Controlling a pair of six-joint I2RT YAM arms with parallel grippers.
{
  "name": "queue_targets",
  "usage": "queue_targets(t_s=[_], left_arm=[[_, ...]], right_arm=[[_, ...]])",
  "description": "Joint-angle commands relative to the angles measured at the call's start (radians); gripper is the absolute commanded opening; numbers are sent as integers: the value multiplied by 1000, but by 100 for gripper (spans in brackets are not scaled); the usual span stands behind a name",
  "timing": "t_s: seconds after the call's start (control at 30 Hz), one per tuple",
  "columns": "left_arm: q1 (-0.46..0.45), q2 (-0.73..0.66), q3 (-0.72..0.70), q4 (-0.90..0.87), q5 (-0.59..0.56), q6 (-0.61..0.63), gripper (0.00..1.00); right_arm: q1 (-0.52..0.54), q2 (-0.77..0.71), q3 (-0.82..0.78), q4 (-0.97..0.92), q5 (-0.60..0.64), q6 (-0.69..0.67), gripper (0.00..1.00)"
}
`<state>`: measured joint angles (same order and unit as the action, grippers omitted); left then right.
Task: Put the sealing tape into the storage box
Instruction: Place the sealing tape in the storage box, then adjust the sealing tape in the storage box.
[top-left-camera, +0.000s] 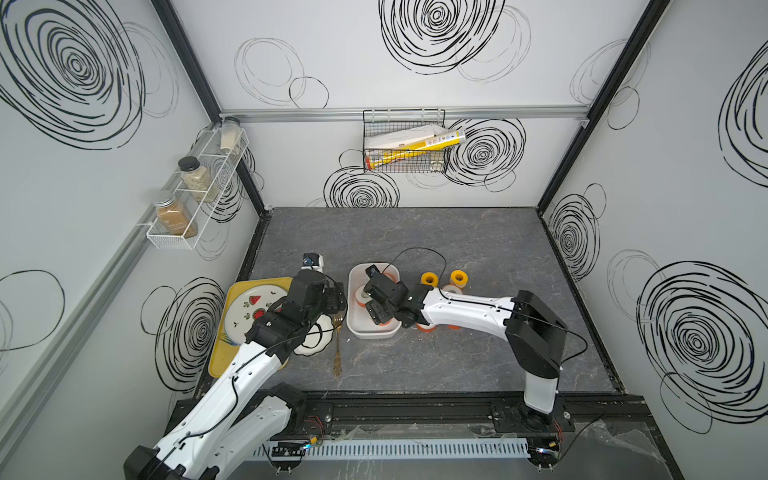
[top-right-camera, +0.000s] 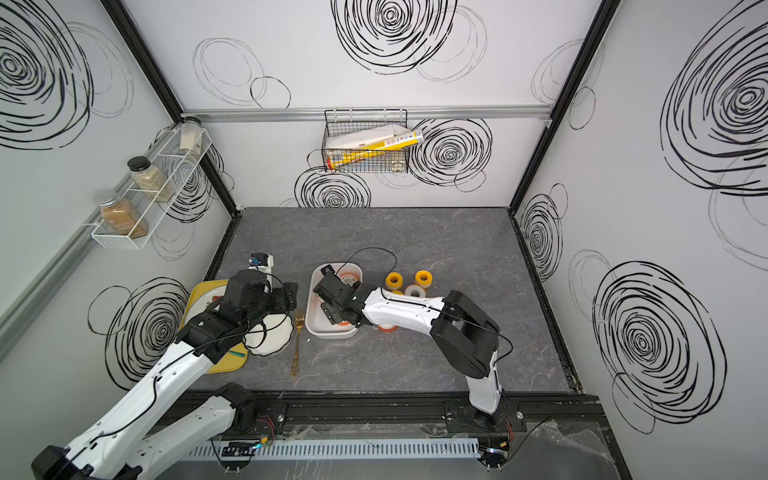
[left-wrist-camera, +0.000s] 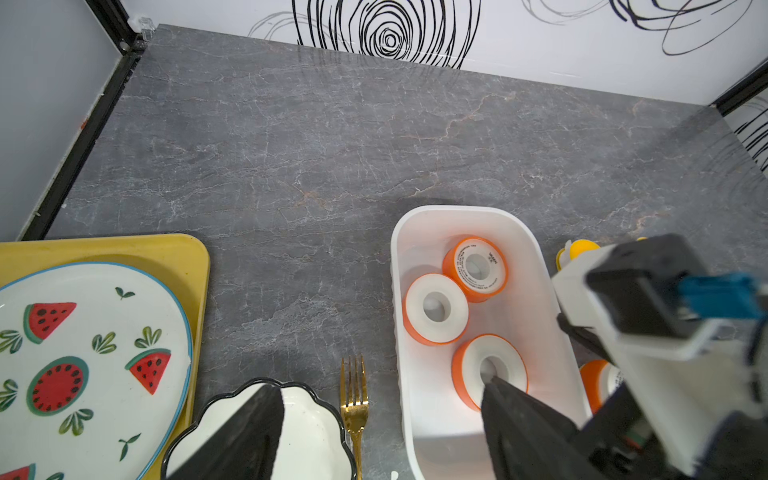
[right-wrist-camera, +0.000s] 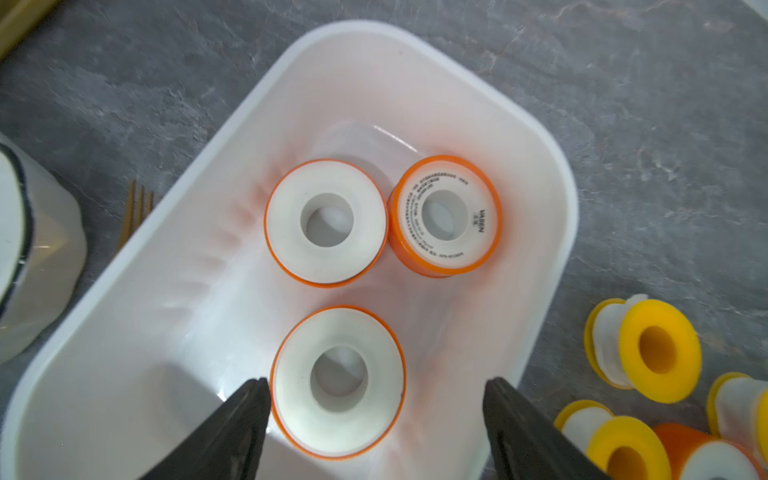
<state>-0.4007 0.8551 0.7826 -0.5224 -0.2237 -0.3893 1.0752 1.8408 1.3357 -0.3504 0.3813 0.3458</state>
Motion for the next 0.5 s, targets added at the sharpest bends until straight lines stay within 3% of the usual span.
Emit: queue_targets(t_s=[0.0, 0.13, 0.27, 0.37, 0.47], left_arm=[[4, 14, 0, 35, 32, 6, 73], [-8, 44, 3, 40, 71, 18, 60], [-22, 101, 4, 53, 138, 32, 54], [-42, 192, 38, 24, 189, -5, 44], [-97, 271, 57, 33, 184, -53, 40]], right_arm=[[-3, -141, -70, 64, 68, -22, 84], [-45, -319, -254, 167, 108, -22, 81], [-152, -507, -478, 282, 81, 29, 79], [-209, -637, -656, 371, 99, 45, 79], [-228, -720, -775, 421, 136, 77, 78]])
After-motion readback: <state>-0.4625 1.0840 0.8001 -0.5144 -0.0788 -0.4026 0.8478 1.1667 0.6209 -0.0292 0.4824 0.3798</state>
